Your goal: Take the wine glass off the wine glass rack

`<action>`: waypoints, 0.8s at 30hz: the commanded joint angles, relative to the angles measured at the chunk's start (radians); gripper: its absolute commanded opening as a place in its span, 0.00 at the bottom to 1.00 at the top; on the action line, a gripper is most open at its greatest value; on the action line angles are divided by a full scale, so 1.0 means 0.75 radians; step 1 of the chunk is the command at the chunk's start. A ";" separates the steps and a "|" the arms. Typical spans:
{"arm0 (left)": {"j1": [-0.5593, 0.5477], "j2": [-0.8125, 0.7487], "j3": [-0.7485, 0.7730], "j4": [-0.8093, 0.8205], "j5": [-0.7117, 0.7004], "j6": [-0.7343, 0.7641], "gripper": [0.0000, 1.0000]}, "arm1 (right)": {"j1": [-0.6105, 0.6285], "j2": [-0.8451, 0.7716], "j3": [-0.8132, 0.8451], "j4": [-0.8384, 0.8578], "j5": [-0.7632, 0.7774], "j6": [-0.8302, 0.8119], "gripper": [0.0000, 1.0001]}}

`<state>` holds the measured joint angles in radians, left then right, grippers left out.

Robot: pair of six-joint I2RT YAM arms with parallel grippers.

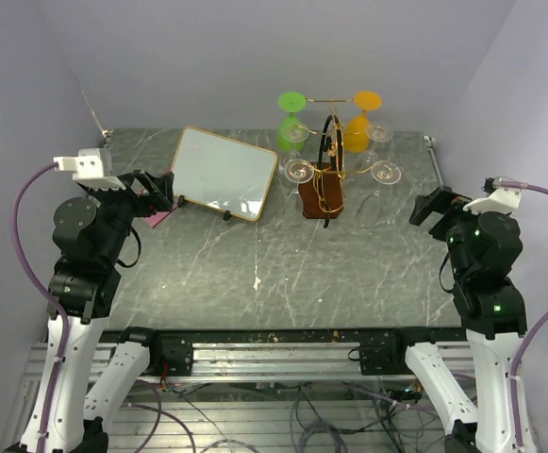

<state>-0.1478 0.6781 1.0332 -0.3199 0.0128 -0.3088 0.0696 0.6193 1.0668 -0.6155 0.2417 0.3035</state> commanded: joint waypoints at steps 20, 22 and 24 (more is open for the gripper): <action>-0.015 0.063 0.086 -0.055 0.161 -0.071 0.98 | 0.016 0.298 0.306 -0.088 0.025 0.201 1.00; -0.016 0.060 0.087 -0.061 0.166 -0.078 0.99 | 0.016 0.342 0.346 -0.089 0.025 0.231 1.00; -0.015 0.054 0.084 -0.064 0.167 -0.084 0.99 | 0.017 0.396 0.380 -0.084 0.003 0.264 0.99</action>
<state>-0.1528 0.7277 1.0595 -0.3553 0.1005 -0.3500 0.0757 0.8673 1.2991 -0.6754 0.2417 0.4332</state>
